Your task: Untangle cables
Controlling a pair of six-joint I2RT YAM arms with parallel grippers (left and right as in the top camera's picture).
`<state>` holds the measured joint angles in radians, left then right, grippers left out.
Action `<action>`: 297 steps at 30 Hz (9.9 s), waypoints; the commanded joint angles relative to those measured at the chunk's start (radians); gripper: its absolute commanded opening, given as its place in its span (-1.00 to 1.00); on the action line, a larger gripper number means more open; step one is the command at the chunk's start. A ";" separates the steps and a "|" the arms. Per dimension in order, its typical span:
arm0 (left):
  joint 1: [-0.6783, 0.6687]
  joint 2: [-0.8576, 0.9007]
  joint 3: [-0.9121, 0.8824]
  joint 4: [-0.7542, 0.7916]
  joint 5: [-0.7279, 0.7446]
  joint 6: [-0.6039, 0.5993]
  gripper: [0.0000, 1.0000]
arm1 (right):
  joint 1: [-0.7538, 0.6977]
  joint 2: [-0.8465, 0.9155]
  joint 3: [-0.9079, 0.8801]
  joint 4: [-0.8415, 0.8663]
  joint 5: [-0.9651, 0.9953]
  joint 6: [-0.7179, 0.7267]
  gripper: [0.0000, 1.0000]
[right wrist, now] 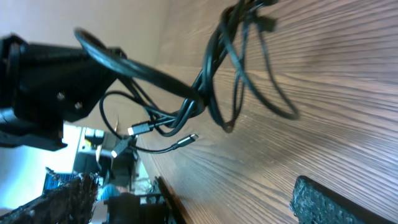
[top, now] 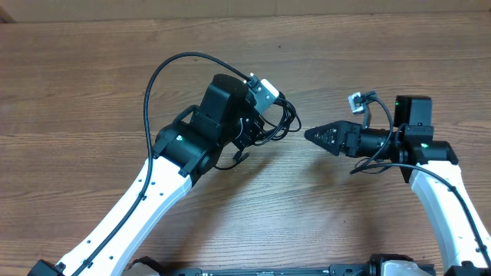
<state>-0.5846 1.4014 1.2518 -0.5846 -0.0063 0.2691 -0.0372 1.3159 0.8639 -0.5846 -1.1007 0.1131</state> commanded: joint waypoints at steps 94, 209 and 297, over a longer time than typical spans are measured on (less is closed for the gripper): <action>0.012 -0.076 0.021 0.058 0.873 -0.391 -0.91 | 0.148 0.020 0.013 0.117 1.034 0.232 1.00; -0.076 0.338 -0.203 -0.208 -0.057 -0.127 0.28 | 0.139 0.020 0.013 0.097 0.784 0.227 1.00; -0.155 0.195 0.378 -0.790 0.159 0.573 -0.92 | 0.201 0.020 0.013 0.296 0.174 0.162 1.00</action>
<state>-0.7033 1.6039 1.6131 -1.3914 0.1524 0.8154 0.1513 1.3338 0.8639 -0.2745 -0.9718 0.2874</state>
